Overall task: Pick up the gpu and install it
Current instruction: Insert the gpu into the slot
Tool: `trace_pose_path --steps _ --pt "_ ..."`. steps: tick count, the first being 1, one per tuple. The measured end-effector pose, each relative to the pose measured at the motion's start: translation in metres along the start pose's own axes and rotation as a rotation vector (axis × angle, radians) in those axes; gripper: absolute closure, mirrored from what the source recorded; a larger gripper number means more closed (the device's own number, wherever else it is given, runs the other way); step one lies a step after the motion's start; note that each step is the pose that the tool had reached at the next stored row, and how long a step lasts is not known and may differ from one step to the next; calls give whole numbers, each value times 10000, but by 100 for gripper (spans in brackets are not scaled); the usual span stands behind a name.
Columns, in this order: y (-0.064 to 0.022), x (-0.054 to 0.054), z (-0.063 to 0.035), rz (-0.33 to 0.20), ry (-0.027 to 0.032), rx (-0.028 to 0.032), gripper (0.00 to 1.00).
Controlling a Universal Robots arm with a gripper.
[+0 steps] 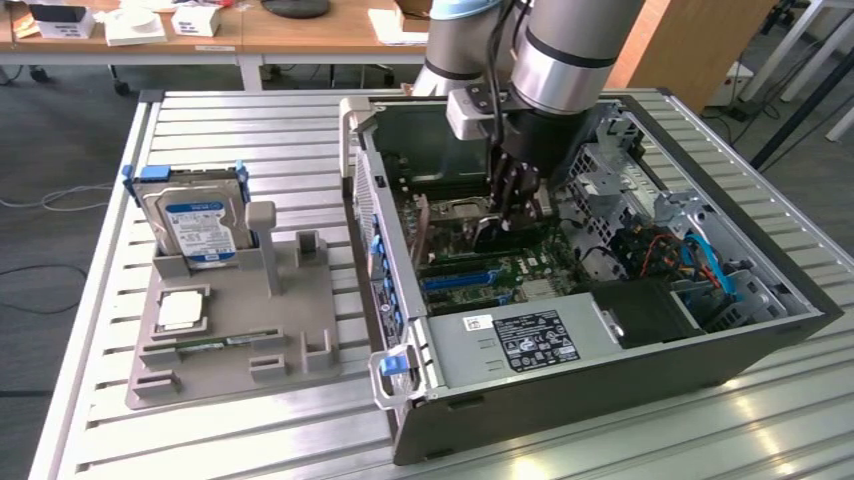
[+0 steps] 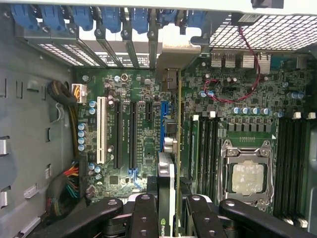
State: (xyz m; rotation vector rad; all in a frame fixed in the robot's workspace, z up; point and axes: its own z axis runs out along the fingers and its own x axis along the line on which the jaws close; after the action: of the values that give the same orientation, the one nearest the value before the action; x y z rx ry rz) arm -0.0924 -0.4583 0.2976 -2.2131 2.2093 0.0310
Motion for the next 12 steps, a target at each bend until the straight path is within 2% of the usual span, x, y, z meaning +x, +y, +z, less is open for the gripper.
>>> trace_pose_path --steps 8,12 --pt "0 7 72 0 0 0 73" --pt "0 7 74 0 2 -1 73"
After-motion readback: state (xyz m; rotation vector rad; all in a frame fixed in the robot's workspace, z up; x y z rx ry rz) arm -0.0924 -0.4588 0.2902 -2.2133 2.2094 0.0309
